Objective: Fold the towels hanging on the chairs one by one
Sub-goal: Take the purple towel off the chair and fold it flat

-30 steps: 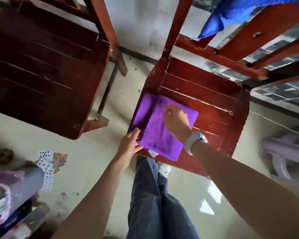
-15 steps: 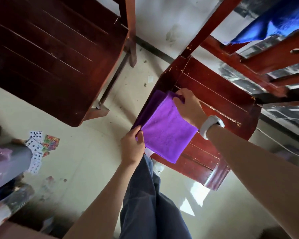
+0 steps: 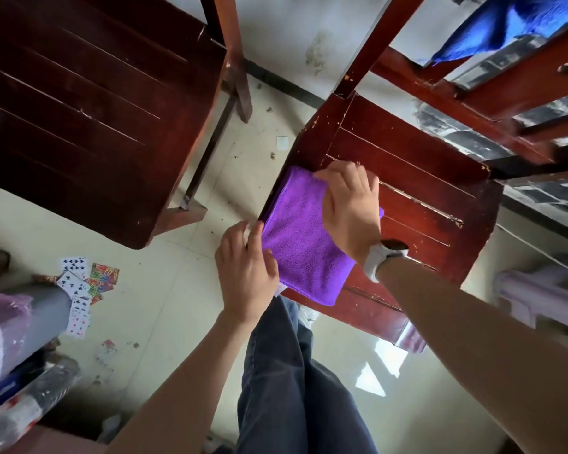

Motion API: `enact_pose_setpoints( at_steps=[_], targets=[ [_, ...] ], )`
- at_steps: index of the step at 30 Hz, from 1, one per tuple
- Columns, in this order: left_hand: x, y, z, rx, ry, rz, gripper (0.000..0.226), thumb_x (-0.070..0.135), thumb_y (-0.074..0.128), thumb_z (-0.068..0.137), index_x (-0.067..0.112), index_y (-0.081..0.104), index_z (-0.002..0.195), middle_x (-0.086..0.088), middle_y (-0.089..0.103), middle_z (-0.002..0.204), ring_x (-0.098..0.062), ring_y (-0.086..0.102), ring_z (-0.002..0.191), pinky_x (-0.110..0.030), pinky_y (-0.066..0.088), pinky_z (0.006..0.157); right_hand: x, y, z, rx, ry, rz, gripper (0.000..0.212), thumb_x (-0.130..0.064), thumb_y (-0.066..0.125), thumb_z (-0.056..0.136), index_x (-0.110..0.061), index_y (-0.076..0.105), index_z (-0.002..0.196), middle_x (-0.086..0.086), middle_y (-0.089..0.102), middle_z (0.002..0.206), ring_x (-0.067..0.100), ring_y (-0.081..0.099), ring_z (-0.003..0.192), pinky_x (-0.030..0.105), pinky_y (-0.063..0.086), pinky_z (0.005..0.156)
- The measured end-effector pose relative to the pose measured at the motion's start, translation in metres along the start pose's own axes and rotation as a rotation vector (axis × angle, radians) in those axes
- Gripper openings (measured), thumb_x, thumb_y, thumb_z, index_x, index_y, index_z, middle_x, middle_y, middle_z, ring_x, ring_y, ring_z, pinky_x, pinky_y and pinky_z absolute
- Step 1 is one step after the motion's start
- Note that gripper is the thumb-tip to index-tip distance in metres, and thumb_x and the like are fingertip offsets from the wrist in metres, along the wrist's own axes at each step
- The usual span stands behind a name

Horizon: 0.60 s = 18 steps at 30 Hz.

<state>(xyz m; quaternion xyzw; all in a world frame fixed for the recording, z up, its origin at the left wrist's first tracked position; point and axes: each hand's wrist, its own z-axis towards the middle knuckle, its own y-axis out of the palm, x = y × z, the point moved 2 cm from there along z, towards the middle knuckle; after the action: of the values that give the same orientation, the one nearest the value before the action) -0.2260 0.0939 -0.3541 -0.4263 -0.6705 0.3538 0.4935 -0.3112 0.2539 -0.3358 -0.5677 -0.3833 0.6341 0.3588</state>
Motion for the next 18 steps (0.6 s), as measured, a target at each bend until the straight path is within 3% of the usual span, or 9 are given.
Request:
enact_pose_setpoints(
  at_steps=[3,7,13,16,18],
  targets=[
    [0.010,0.014,-0.003,-0.119,0.303,0.184,0.055,0.025,0.044,0.082,0.009,0.039,0.134,-0.016,0.040,0.144,-0.030,0.030,0.134,-0.046,0.036,0.104,0.008,0.011,-0.043,-0.076,-0.136,-0.264,0.032,-0.008,0.051,0.075,-0.011,0.065,0.103,0.008,0.064,0.109,0.021,0.050,0.114,0.047,0.031,0.102],
    [0.000,0.039,0.000,-0.241,0.360,0.264,0.065,0.037,0.041,0.085,0.006,0.028,0.141,-0.018,0.029,0.149,-0.030,0.021,0.139,-0.051,0.032,0.107,0.017,0.035,-0.067,-0.336,-0.089,-0.491,0.050,-0.029,0.044,0.082,-0.018,0.049,0.130,0.011,0.048,0.138,0.026,0.044,0.130,0.055,0.026,0.108],
    [-0.007,0.044,0.005,-0.244,0.395,0.308,0.068,0.042,0.042,0.084,0.010,0.026,0.142,-0.016,0.027,0.150,-0.028,0.018,0.140,-0.056,0.033,0.104,0.029,0.049,-0.070,-0.355,-0.101,-0.426,0.056,-0.033,0.042,0.085,-0.017,0.037,0.138,0.011,0.038,0.146,0.028,0.034,0.136,0.052,0.013,0.111],
    [-0.002,0.035,0.009,-0.232,0.418,0.303,0.066,0.041,0.045,0.079,0.011,0.033,0.137,-0.017,0.032,0.148,-0.029,0.023,0.137,-0.060,0.030,0.103,0.028,0.036,-0.071,-0.228,-0.092,-0.214,0.046,-0.021,0.045,0.085,-0.011,0.048,0.129,0.014,0.042,0.143,0.029,0.036,0.135,0.051,0.019,0.112],
    [0.003,0.024,0.015,-0.195,0.468,0.305,0.059,0.034,0.047,0.076,0.012,0.042,0.131,-0.018,0.041,0.142,-0.031,0.030,0.133,-0.062,0.032,0.102,0.028,0.019,-0.080,-0.093,0.026,-0.003,0.038,-0.009,0.045,0.084,-0.006,0.053,0.121,0.018,0.047,0.137,0.030,0.039,0.130,0.045,0.028,0.111]
  ],
)
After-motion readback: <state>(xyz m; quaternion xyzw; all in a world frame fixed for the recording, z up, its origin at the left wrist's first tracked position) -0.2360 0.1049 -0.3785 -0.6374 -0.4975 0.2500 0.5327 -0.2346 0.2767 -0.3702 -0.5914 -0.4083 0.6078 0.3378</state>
